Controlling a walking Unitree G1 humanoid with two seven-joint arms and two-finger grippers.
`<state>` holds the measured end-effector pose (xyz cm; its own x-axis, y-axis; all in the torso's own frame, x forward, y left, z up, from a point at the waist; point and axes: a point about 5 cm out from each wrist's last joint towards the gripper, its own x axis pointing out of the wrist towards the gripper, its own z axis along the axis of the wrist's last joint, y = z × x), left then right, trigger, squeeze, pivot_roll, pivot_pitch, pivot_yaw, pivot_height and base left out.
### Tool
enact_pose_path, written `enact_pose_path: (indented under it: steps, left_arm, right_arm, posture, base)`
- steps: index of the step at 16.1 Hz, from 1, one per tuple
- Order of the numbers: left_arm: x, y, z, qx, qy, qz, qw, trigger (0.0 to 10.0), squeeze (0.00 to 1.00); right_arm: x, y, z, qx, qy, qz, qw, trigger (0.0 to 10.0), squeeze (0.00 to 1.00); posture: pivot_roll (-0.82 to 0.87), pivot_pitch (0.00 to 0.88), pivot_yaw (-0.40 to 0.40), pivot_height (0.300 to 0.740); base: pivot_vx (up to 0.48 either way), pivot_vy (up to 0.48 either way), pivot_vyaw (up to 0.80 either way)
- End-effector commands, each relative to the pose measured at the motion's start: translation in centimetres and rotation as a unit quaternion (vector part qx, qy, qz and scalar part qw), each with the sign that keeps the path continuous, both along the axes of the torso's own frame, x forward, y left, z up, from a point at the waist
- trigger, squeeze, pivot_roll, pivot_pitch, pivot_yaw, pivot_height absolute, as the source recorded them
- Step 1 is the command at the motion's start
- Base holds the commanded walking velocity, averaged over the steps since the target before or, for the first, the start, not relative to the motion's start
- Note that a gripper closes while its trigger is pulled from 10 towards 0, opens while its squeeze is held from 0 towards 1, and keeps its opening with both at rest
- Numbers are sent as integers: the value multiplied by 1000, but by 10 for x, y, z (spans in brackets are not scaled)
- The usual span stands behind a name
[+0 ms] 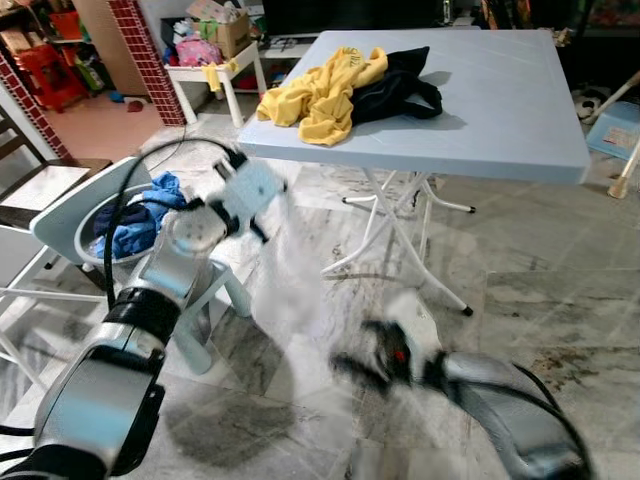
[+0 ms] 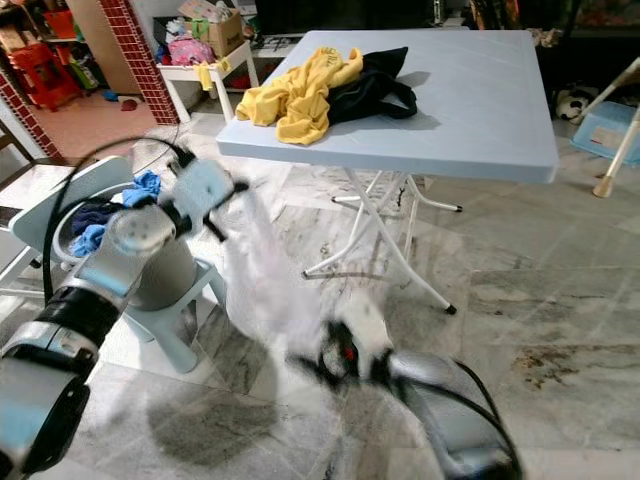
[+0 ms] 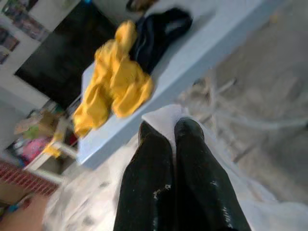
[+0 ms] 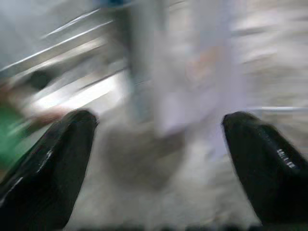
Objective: Hang hanger
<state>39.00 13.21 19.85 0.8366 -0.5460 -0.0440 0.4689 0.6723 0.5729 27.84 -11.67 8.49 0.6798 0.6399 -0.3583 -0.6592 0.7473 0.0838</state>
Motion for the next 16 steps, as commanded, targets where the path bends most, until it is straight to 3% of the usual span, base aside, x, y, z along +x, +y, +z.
enact_pose_path:
  steps: [1, 3, 4, 7, 9, 12, 13, 16]
  left_arm:
    - [0, -4, 10, -21, -9, -26, 999, 10000, 0]
    - [-11, -21, 12, -33, 0, -103, 994, 10000, 0]
    - [-14, -24, 11, -35, 1, -116, 993, 10000, 0]
    - [-18, -28, 4, -26, -2, -135, 991, 10000, 0]
    - [-20, -29, 7, -21, -4, -146, 989, 10000, 0]
    - [-19, -27, 19, -37, -23, -141, 989, 10000, 0]
    - [-19, -27, 24, -35, -34, -136, 989, 10000, 0]
    - [-18, -22, 32, -39, -48, -127, 990, 10000, 0]
  right_arm:
    - [12, -8, -1, -6, -3, -78, 997, 10000, 0]
    - [21, -6, 3, 25, -1, -123, 992, 10000, 0]
    - [23, -4, 4, 31, 4, -132, 991, 10000, 0]
    - [33, 5, 4, 43, 39, -132, 990, 10000, 0]
    - [38, 0, -4, 29, 73, -147, 986, 10000, 0]
    - [43, -3, -9, 20, 82, -173, 981, 10000, 0]
    - [43, -1, -13, 16, 81, -173, 981, 0, 0]
    - [38, 2, -21, 8, 97, -169, 981, 0, 0]
  posture:
    - [-64, 54, 128, 740]
    - [-62, 57, 137, 740]
    - [-61, 58, 140, 740]
    - [-54, 63, 143, 740]
    - [-51, 65, 142, 740]
    - [-49, 66, 142, 740]
    - [-46, 65, 143, 740]
    - [-40, 64, 141, 740]
  base:
    - [0, 0, 0]
    - [0, 0, 0]
    - [0, 0, 0]
    - [0, 0, 0]
    - [0, 0, 0]
    - [0, 0, 0]
    - [0, 0, 0]
    - [0, 0, 0]
